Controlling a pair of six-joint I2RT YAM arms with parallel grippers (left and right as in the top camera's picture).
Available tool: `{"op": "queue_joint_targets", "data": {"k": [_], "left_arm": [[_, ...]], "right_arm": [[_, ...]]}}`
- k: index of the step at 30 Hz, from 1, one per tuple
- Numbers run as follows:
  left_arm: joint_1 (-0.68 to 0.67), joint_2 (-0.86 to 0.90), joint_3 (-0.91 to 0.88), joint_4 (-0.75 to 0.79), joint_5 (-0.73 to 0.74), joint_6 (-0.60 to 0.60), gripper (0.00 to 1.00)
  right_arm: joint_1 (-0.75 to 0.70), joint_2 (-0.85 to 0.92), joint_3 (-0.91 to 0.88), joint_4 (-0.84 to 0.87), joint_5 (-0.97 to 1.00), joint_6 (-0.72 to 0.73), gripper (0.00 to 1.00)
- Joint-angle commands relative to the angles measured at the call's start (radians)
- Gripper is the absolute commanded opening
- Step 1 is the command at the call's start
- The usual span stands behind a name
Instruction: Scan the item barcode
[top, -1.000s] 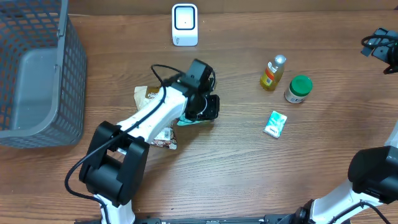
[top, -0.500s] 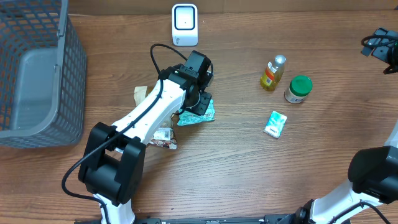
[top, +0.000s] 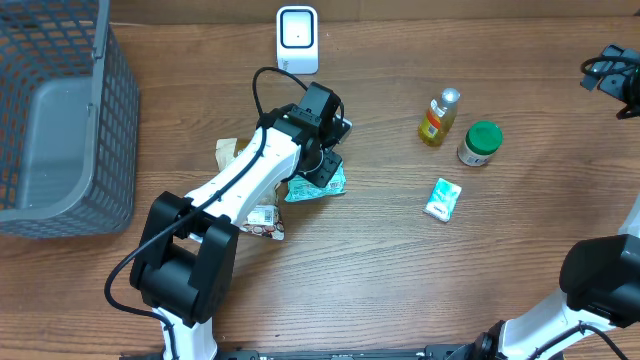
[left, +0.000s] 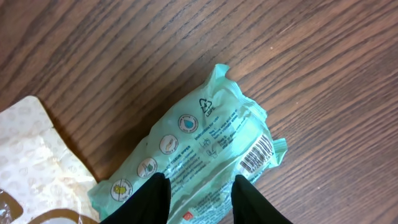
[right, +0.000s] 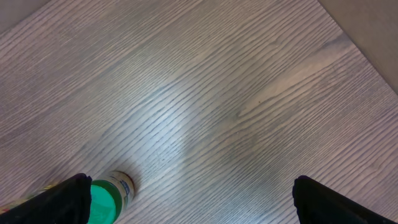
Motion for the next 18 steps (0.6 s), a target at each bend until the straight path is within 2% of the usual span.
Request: {"op": "queue_joint_targets", "data": {"k": [1, 10, 18], "left_arm": [[-0.005, 0.016, -0.027, 0.019, 0.016, 0.048, 0.36], [-0.014, 0.016, -0.098, 0.1, 0.028, 0.075, 0.35], [-0.016, 0.016, -0.174, 0.179, 0.053, 0.074, 0.38]], "right_arm": [[-0.001, -0.006, 0.009, 0.005, 0.008, 0.004, 1.0], [-0.001, -0.006, 0.009, 0.005, 0.008, 0.004, 1.0], [-0.001, -0.006, 0.009, 0.005, 0.008, 0.004, 1.0]]}}
